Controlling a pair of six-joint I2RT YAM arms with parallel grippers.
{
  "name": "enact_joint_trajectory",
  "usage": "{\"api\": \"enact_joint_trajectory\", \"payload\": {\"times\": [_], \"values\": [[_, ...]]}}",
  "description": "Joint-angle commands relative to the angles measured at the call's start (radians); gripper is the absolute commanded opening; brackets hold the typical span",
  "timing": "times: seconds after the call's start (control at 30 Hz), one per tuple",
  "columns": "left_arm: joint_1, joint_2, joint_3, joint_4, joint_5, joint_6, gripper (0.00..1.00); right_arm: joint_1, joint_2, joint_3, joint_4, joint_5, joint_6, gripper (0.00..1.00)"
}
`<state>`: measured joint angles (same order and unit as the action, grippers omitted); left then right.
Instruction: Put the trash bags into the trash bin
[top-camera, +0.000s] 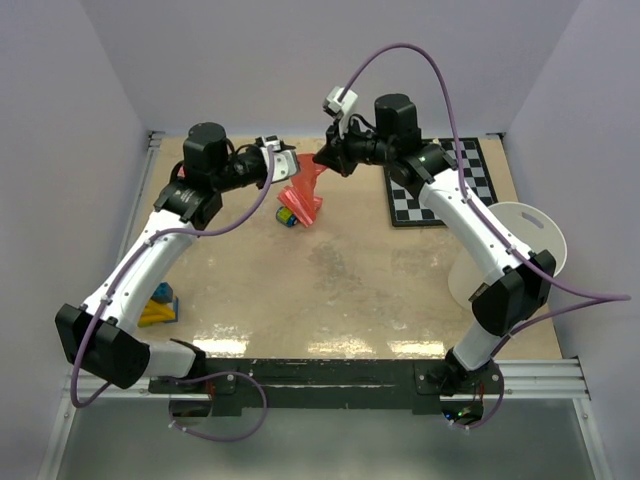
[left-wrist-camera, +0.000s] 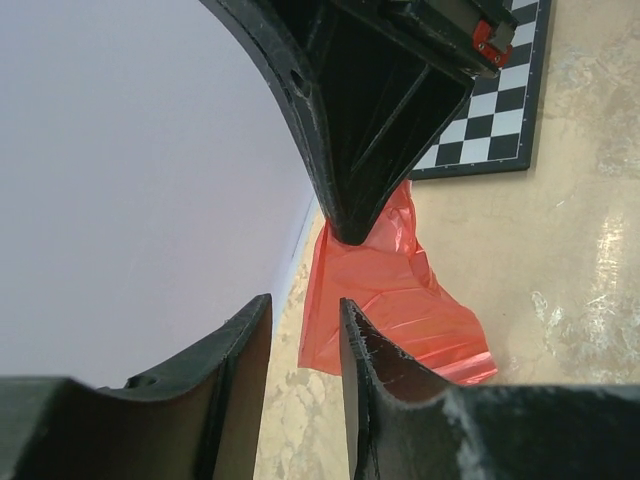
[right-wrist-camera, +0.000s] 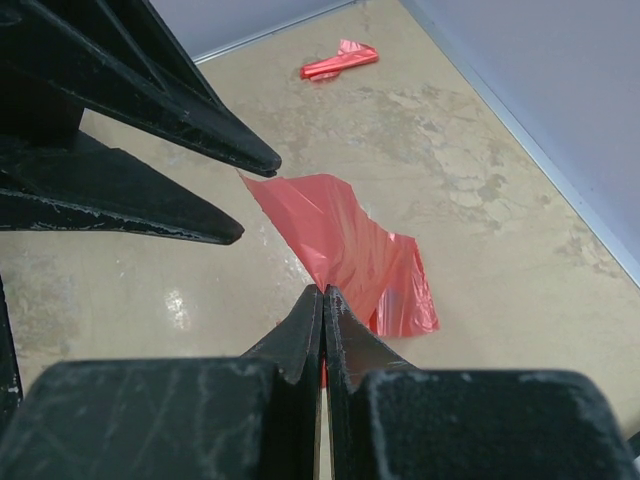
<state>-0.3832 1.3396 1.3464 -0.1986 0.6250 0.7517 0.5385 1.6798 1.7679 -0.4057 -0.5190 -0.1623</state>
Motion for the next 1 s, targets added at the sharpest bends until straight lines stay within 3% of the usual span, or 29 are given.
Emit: {"api": "enact_joint_trajectory", "payload": {"times": [0.0, 0.27, 0.7, 0.87, 0.97], "values": [[-0.02, 0.001, 0.025, -0.002, -0.021, 0.037, 0.37, 0.008, -0.057, -0.005, 0.013, -0.032, -0.02, 0.0], [-0.029, 0.003, -0.015, 0.025, -0.05, 0.054, 0.36, 0.009, -0.049, 0.007, 0.01, -0.049, -0.01, 0.0], [-0.031, 0.015, -0.046, 0.073, -0.059, 0.038, 0.15, 0.012, -0.035, 0.007, 0.013, -0.056, -0.006, 0.0], [-0.031, 0.006, -0.055, 0.09, -0.042, -0.015, 0.01, 0.012, -0.034, -0.004, 0.013, -0.059, -0.006, 0.0], [-0.031, -0.005, -0.07, 0.106, -0.05, -0.057, 0.0, 0.012, -0.043, -0.028, 0.016, -0.081, -0.022, 0.32]]}}
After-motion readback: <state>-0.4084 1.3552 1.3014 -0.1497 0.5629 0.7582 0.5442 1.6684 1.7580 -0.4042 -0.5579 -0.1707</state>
